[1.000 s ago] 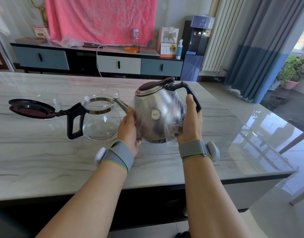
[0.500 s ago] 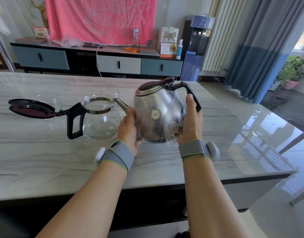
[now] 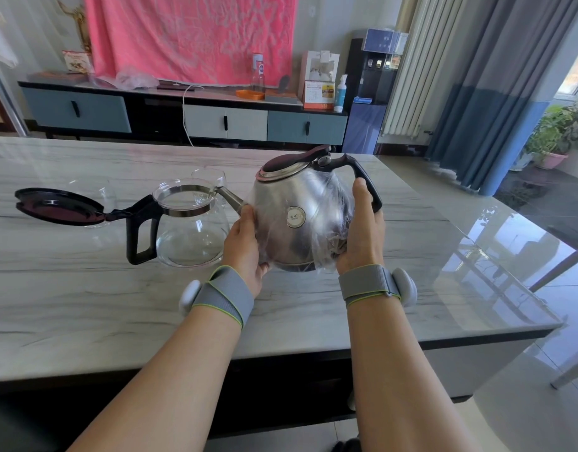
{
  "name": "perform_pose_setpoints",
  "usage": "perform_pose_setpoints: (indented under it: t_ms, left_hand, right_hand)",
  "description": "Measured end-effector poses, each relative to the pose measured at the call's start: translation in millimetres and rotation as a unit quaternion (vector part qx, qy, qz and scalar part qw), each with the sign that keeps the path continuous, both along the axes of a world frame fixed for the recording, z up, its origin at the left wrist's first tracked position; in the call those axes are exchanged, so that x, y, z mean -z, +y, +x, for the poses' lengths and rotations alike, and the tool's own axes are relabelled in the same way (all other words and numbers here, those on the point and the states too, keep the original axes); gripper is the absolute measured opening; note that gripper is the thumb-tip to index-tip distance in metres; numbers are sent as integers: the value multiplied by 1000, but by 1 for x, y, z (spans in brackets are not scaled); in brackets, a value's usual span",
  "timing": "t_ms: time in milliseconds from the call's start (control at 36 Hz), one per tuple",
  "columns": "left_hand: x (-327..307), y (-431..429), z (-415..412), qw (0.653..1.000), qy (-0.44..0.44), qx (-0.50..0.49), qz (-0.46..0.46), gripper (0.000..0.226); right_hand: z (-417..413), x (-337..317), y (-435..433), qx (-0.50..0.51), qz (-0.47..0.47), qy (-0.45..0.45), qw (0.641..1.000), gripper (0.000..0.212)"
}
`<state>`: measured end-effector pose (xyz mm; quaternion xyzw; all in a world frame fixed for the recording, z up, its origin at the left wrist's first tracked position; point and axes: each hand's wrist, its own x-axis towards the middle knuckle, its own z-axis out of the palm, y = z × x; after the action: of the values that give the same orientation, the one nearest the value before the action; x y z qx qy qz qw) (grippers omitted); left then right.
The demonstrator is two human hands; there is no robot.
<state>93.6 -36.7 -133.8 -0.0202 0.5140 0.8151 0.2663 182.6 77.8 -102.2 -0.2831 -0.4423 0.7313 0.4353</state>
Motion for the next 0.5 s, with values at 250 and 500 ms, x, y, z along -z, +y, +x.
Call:
perform_pose_setpoints:
  t_ms: [250,500]
  left_hand:
    - [-1,-2,0,1000,-2,1,0,37]
    - [1,-1,0,1000,6,4,4,31]
  right_hand:
    - [0,-1,-2,-3,3,4,1000,53]
    - [1,-1,0,-10,5,-4,1000,36]
